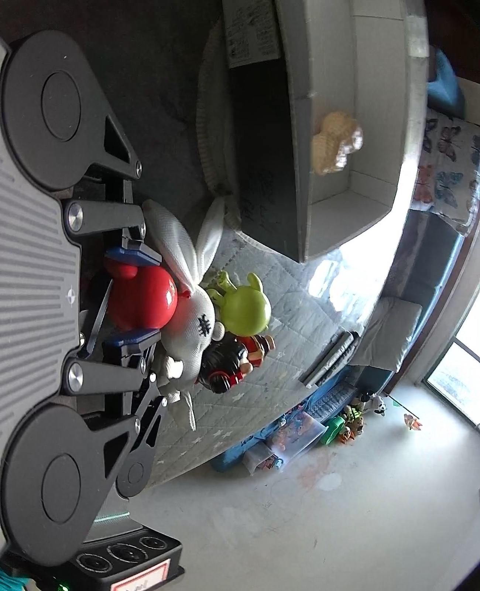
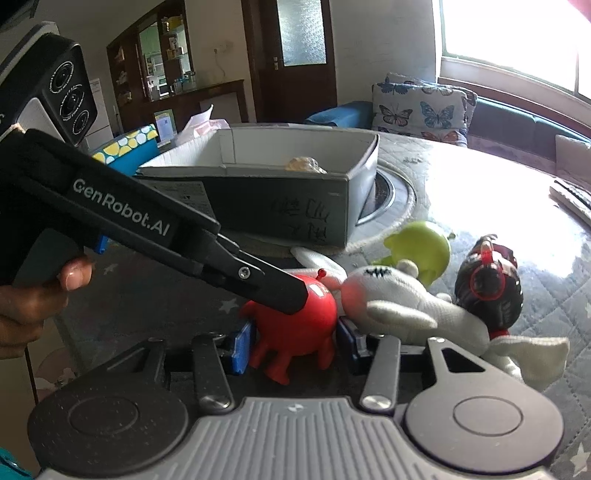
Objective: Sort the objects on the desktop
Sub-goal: 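Lift the red toy with the left gripper and carry it into the box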
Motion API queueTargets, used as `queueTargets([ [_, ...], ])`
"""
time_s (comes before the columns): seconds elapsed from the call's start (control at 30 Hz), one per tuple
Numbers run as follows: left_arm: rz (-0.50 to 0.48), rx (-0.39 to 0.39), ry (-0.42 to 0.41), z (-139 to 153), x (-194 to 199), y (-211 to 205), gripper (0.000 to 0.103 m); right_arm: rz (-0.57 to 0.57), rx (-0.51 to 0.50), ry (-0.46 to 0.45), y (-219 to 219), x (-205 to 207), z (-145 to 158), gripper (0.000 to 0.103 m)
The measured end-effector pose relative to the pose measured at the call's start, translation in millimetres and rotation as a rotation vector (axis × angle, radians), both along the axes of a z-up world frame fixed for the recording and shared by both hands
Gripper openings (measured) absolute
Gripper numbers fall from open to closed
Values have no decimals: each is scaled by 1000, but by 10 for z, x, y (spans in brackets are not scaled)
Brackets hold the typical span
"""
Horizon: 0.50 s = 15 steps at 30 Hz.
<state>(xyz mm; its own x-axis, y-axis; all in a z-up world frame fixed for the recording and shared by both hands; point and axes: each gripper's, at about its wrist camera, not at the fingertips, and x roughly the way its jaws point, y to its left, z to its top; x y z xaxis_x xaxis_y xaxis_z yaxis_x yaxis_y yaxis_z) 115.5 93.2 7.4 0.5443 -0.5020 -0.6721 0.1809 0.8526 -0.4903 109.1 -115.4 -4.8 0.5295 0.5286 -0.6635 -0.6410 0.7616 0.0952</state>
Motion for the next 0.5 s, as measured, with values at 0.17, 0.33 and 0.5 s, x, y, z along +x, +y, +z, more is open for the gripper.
queueTargets([
  [0.17,22,9,-45,191,-58,70,39,22,20,-22,52,-4,154,48],
  [0.33,70,12,-113,419,-57,215,40,63,34,-76,205,104,391,48],
  [0.5,130,22,-167,612,83,448,40,110,40,-115,463,335,572,48],
])
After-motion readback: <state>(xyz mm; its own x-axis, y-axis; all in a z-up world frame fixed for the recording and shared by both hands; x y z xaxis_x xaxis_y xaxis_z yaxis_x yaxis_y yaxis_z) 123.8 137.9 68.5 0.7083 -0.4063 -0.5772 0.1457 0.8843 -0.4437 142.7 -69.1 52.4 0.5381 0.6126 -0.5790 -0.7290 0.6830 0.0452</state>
